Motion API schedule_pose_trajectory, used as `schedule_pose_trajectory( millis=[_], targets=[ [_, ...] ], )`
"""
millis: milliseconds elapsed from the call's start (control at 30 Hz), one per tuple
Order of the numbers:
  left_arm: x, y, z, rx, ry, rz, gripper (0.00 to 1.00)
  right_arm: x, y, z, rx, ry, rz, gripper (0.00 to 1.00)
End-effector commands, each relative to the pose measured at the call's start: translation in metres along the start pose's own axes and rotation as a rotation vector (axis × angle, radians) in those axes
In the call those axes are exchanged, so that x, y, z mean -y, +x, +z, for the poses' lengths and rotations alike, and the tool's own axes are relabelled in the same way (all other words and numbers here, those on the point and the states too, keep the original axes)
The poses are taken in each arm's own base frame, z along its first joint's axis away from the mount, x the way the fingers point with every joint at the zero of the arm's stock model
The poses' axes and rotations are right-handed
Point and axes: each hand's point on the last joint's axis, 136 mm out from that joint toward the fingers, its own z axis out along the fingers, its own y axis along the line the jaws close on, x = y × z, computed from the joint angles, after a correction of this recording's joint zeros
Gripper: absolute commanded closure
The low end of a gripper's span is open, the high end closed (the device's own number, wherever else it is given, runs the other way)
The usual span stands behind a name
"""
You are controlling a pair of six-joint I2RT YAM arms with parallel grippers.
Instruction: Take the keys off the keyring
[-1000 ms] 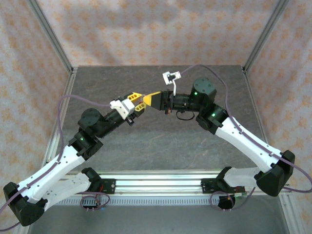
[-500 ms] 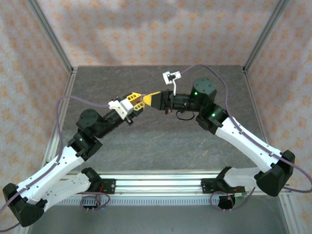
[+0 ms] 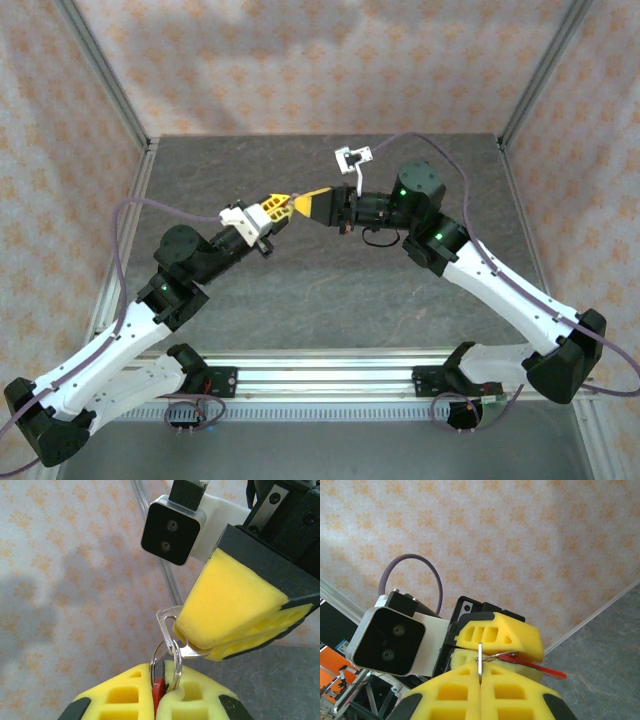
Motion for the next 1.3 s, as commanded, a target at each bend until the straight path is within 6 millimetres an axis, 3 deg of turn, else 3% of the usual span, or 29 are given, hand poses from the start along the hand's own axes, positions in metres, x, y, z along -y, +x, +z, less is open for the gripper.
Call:
schedule_pose_trajectory(
  millis=[0, 267, 600, 967, 1267],
  targets=[
    [-0.004, -0.019, -0.003, 0.053, -0.014, 0.005, 1.00, -0.017, -0.011, -0.007, 0.040, -0.044, -0.053, 1.00],
    [-0.003, -0.016, -0.004, 0.045, -0.010, -0.027, 1.00, -0.004, -0.005, -0.010, 0.033, 0.024, -0.113, 1.00],
    [0.003, -0.011, -0.004, 0.023, 0.021, -0.118, 1.00, 0.004, 0.000, -0.041, 0.140, 0.166, -0.410, 1.00],
    [0.005, -0.015, 0.002, 0.006, 0.051, -0.185, 1.00, -0.013, 0.025, -0.056, 0.093, 0.150, -0.648, 1.00],
    [0.005, -0.015, 0.006, -0.020, 0.059, -0.214, 1.00, -0.026, 0.055, -0.052, -0.029, 0.090, -0.745, 1.00]
  ],
)
